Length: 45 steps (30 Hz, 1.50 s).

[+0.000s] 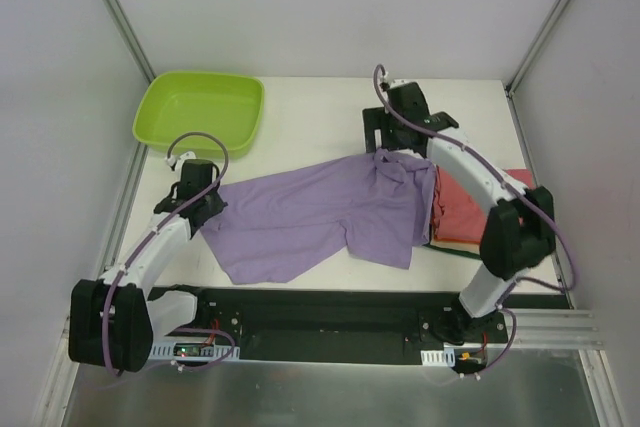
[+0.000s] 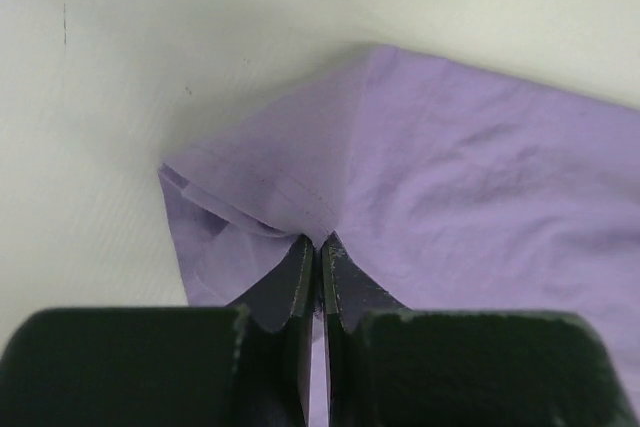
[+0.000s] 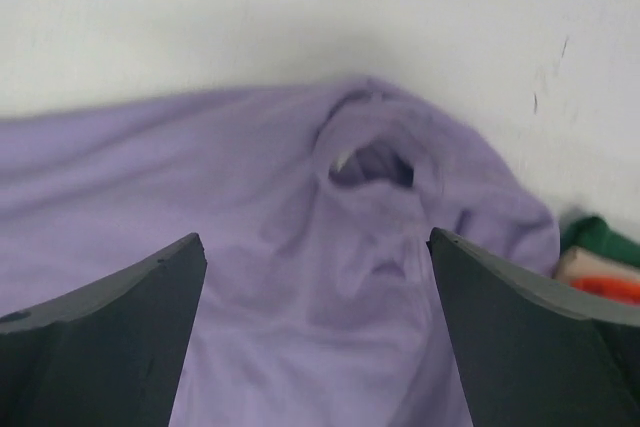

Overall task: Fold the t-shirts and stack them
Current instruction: Flatten out the tshirt

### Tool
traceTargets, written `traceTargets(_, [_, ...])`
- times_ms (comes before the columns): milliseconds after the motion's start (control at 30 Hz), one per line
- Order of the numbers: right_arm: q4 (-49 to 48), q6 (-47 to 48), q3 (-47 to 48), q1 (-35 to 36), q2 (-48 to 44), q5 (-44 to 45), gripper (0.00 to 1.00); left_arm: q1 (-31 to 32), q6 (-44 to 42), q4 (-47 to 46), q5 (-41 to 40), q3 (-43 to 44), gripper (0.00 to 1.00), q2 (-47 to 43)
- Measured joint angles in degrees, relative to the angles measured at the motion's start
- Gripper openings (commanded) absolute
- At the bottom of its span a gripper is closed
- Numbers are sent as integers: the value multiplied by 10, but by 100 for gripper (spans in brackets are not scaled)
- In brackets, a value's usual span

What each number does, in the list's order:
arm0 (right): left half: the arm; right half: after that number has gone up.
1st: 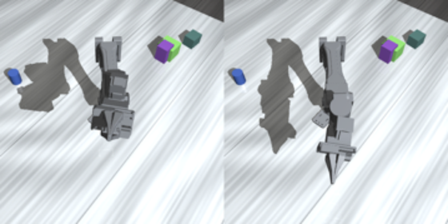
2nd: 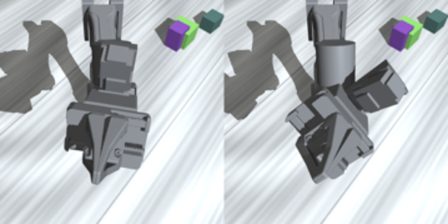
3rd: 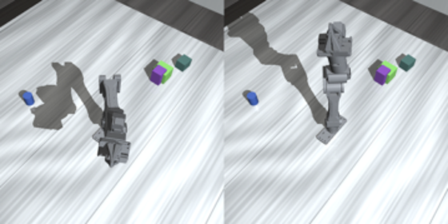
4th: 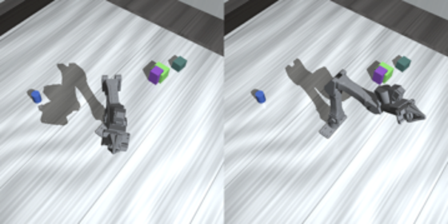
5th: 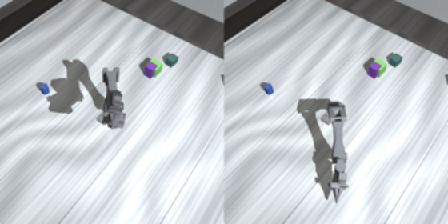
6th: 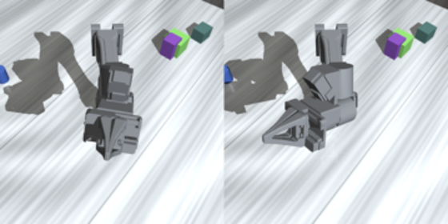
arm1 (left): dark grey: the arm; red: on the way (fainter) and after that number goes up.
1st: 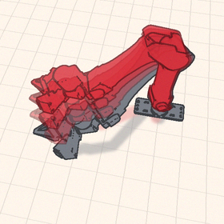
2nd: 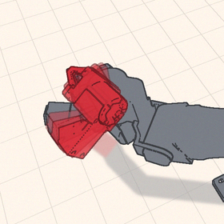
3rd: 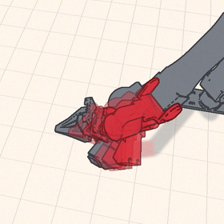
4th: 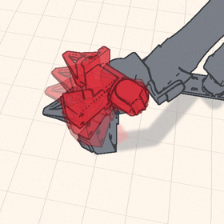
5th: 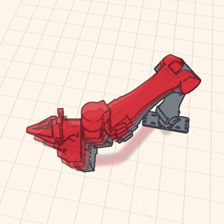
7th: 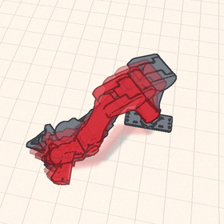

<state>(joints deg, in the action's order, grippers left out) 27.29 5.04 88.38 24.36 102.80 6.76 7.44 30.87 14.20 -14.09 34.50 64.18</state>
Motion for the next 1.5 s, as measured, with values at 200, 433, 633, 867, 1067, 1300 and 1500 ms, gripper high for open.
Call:
traceTargets(200, [-14,-18,-240,79,-264,8,96,0,5,-5,4,-11,0,-79])
traceTargets(433, [-8,-91,-426,173,-419,-55,96,0,19,-7,6,-26,0,-110])
traceTargets(633, [4,-125,-483,232,-433,-90,96,0,31,-17,18,-26,0,-78])
traceTargets(867, [3,-146,-491,232,-418,-63,96,0,31,-28,66,-26,0,8])
traceTargets(1067, [2,-169,-521,232,-400,-59,97,0,31,-30,68,-26,0,14])
traceTargets(1300, [-13,-191,-532,232,-357,-42,96,0,31,-30,68,-26,0,-4])
traceTargets(1500, [11,-210,-532,232,-358,-6,95,0,31,-30,66,-26,0,-21])
